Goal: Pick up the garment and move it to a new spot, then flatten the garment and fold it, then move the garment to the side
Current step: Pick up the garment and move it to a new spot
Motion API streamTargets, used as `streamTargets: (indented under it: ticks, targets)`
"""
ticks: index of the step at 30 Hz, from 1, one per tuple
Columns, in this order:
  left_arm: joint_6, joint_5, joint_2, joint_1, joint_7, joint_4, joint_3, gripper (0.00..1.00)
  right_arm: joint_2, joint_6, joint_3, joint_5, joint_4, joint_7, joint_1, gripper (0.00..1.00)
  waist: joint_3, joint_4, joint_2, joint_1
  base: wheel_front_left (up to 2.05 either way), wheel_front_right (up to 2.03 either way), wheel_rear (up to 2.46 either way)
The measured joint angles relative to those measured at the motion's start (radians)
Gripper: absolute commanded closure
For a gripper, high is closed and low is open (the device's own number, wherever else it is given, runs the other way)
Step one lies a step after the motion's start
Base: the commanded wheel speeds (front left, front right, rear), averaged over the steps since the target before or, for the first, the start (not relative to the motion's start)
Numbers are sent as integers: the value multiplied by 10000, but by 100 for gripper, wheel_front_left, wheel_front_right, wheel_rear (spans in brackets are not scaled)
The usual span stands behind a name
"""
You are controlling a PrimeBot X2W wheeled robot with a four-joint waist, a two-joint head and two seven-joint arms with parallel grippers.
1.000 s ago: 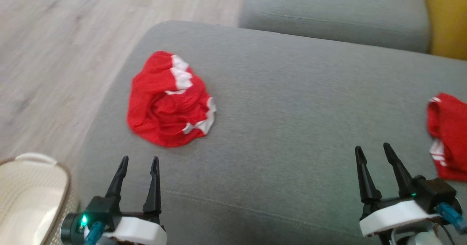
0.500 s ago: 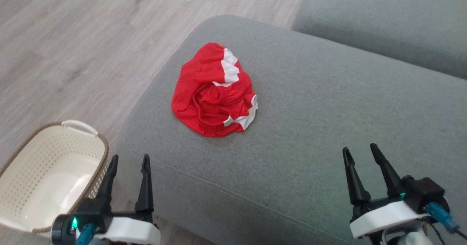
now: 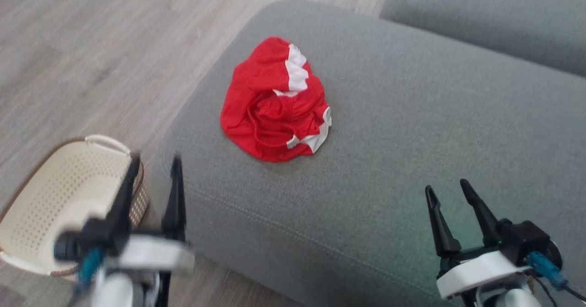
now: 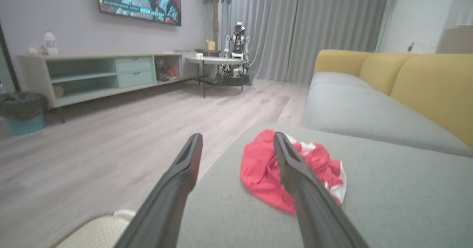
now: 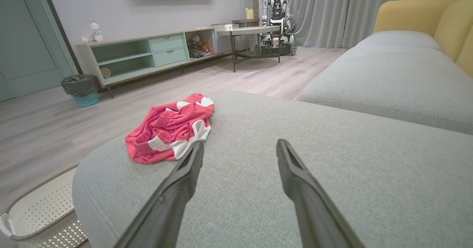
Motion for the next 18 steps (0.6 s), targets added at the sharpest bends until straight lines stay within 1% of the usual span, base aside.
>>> streamTargets:
  ticks: [2, 5, 10, 12, 14, 18]
  targets:
    - [-322, 10, 17, -960, 0, 88, 17, 0, -2, 0, -79, -134, -35, 0, -10, 0, 202, 2, 0, 1, 0, 0, 0]
    - [-631, -4, 201, -2435, 0, 366, 263, 0, 0, 0, -40, -449, -117, 0, -246, 0, 585, -118, 0, 0, 0, 0, 0]
    - [-951, -349, 688, -4546, -2, 1492, 527, 0, -10, 0, 52, -940, -199, 0, -1079, 0, 1360, -537, 0, 1, 0, 0, 0]
    - [-1032, -727, 894, -5339, 10, 2487, 456, 0, -15, 0, 67, -1099, -240, 0, -1383, 0, 1671, -741, 0, 1, 0, 0, 0]
    - [-1043, -1112, 1166, -6080, 330, 3457, 153, 0, -23, 0, 73, -1266, -301, 0, -1641, 0, 2003, -955, 0, 2, 0, 0, 0]
    - [-1072, -2610, 1639, -7656, 1290, 4924, -750, 0, -42, 0, 107, -1507, -397, 0, -2145, 0, 2678, -1400, -1, 3, 0, 0, 0]
